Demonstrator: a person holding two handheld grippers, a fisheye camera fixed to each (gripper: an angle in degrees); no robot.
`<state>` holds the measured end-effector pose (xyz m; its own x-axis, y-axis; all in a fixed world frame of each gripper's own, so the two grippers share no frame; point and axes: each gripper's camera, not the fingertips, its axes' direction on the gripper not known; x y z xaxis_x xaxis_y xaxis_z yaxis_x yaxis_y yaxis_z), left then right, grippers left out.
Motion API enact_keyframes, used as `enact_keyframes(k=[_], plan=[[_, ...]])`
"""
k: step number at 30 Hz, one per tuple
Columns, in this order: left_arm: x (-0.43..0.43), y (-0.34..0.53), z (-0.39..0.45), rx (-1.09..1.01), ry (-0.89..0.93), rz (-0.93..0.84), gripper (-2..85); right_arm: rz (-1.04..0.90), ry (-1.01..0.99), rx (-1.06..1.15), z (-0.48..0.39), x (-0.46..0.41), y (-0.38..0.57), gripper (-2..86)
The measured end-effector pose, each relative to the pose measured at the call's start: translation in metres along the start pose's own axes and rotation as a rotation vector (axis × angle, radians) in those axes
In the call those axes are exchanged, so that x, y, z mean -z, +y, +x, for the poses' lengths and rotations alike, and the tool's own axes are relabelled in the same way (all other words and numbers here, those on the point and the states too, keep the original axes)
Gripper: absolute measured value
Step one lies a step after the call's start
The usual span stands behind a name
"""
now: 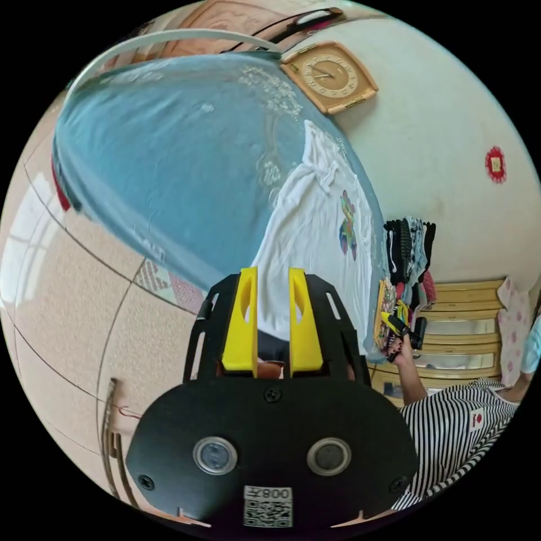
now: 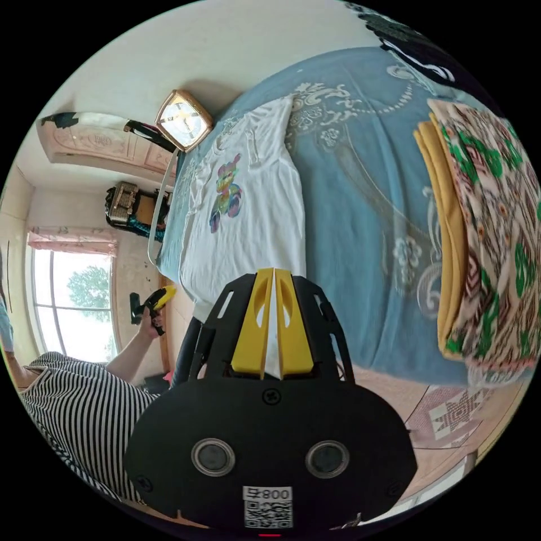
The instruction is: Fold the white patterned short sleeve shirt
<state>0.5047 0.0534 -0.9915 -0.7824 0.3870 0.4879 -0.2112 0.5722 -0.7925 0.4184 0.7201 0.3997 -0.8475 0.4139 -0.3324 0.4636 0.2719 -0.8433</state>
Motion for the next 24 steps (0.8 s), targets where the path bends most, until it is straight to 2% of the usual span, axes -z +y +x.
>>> enact_keyframes(k=[4,13,17,24], plan=[[-0.009,0.062,-0.046,0.11,0.117,-0.071,11.1,-0.002,-0.09,-0.1,0.048,0.014,0.075,3.1],[-0.014,0.13,-0.106,0.209,0.277,-0.046,13.2,-0.059,-0.126,-0.185,0.118,0.016,0.184,7.1],[-0.005,0.146,-0.122,0.211,0.282,-0.041,13.6,-0.072,-0.232,-0.257,0.154,0.008,0.226,8.0],[0.005,0.175,-0.145,0.183,0.26,-0.07,14.3,-0.139,-0.266,-0.308,0.187,-0.008,0.271,8.2]])
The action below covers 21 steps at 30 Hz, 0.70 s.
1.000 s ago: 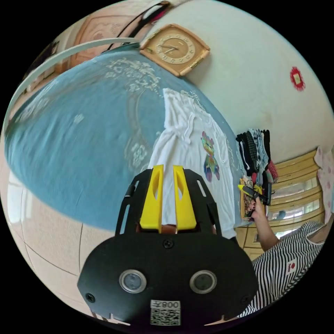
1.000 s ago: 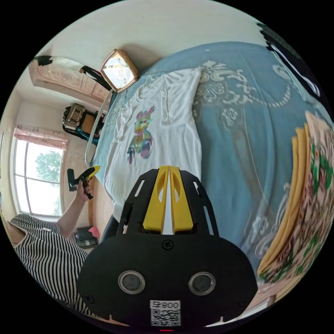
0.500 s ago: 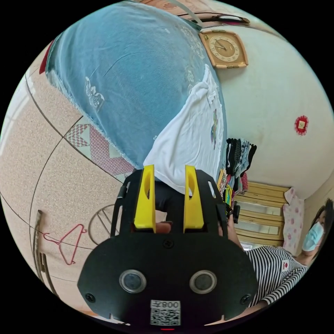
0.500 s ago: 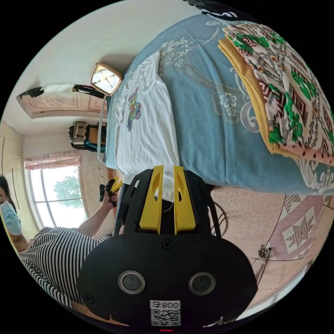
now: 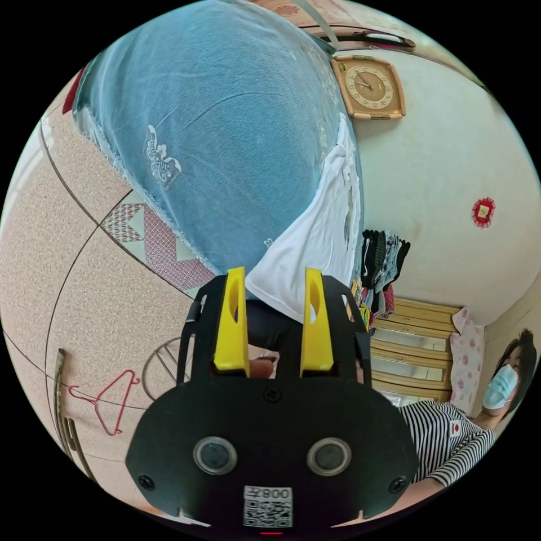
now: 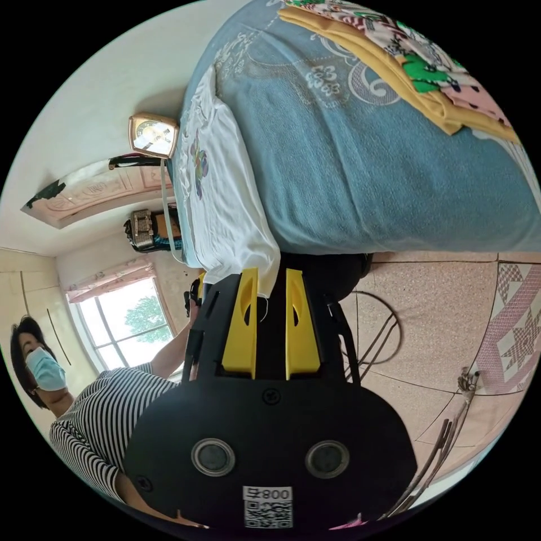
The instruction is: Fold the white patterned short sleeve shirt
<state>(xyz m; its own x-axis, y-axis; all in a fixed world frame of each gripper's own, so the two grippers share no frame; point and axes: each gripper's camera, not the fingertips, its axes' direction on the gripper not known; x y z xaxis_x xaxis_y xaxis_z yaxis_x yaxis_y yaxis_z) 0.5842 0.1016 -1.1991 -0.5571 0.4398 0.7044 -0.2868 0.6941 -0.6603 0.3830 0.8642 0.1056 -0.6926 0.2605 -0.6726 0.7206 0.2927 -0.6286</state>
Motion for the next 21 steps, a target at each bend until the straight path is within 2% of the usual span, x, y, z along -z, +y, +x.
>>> enact_keyframes(k=[11,21], plan=[[0.0,0.032,-0.022,-0.048,0.024,-0.077,13.3,-0.012,-0.082,-0.072,0.057,-0.007,0.051,6.8],[0.029,0.09,-0.028,-0.076,0.158,-0.028,3.8,-0.021,-0.013,-0.021,0.07,-0.005,0.091,2.6]])
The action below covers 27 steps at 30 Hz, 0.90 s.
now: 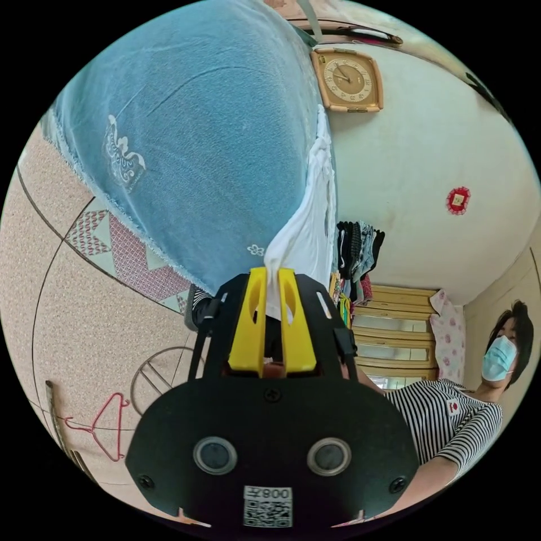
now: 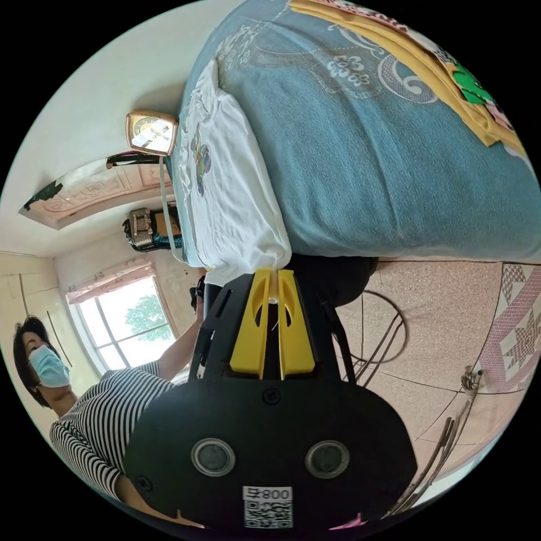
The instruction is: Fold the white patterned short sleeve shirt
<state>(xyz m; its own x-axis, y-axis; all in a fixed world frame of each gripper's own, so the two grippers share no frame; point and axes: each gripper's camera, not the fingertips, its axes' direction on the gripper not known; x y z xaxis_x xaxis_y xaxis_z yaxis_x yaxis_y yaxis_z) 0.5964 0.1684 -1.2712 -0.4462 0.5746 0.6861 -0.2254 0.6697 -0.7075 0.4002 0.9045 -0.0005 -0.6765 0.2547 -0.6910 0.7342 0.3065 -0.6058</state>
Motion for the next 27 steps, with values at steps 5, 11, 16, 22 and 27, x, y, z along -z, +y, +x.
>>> enact_keyframes(k=[5,11,16,22,27], plan=[[0.023,0.032,0.017,-0.034,0.04,0.039,2.4,0.022,-0.041,0.043,0.007,0.012,0.031,2.1],[0.049,0.061,0.056,-0.124,0.115,0.072,1.8,0.07,-0.119,0.13,0.007,0.038,0.067,1.8],[0.068,0.08,0.101,-0.22,0.184,0.097,1.7,0.138,-0.197,0.197,0.006,0.061,0.094,1.8],[0.089,0.104,0.151,-0.31,0.205,0.097,1.6,0.207,-0.251,0.29,0.003,0.09,0.131,1.7],[0.103,0.132,0.173,-0.343,0.24,0.106,1.5,0.244,-0.282,0.344,0.012,0.109,0.166,1.6]])
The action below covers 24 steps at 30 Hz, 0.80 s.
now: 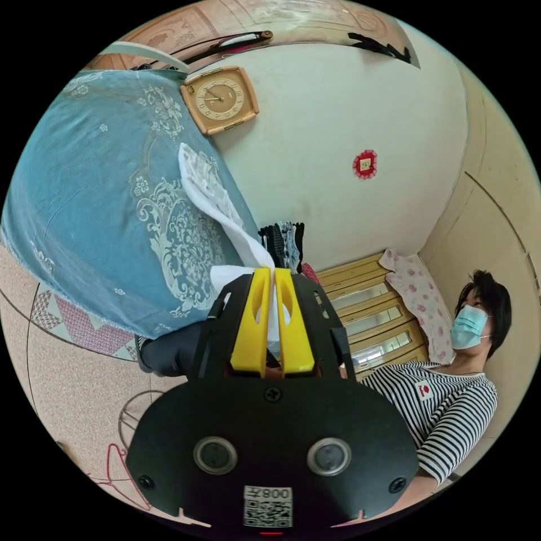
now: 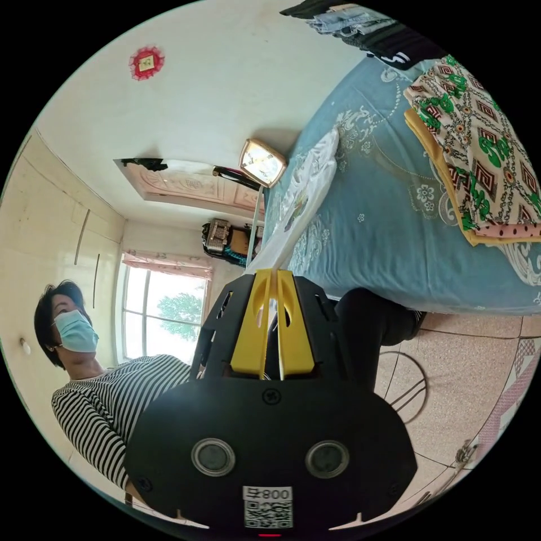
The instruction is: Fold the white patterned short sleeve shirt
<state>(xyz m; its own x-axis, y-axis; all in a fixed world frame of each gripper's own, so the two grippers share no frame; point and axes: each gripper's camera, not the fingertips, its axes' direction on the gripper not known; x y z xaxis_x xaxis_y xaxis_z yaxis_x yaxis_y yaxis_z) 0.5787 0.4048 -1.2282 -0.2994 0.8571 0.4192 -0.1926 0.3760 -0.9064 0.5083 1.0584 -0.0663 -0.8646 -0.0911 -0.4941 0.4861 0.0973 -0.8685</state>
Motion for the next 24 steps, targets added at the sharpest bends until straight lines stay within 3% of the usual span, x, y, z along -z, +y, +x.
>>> enact_keyframes(k=[14,24], plan=[[0.022,0.092,0.033,0.11,-0.014,-0.026,1.5,0.06,-0.061,-0.016,0.033,0.057,0.104,1.3],[0.028,0.117,0.044,0.155,-0.001,-0.006,1.5,0.065,-0.07,-0.022,0.054,0.066,0.128,1.3]])
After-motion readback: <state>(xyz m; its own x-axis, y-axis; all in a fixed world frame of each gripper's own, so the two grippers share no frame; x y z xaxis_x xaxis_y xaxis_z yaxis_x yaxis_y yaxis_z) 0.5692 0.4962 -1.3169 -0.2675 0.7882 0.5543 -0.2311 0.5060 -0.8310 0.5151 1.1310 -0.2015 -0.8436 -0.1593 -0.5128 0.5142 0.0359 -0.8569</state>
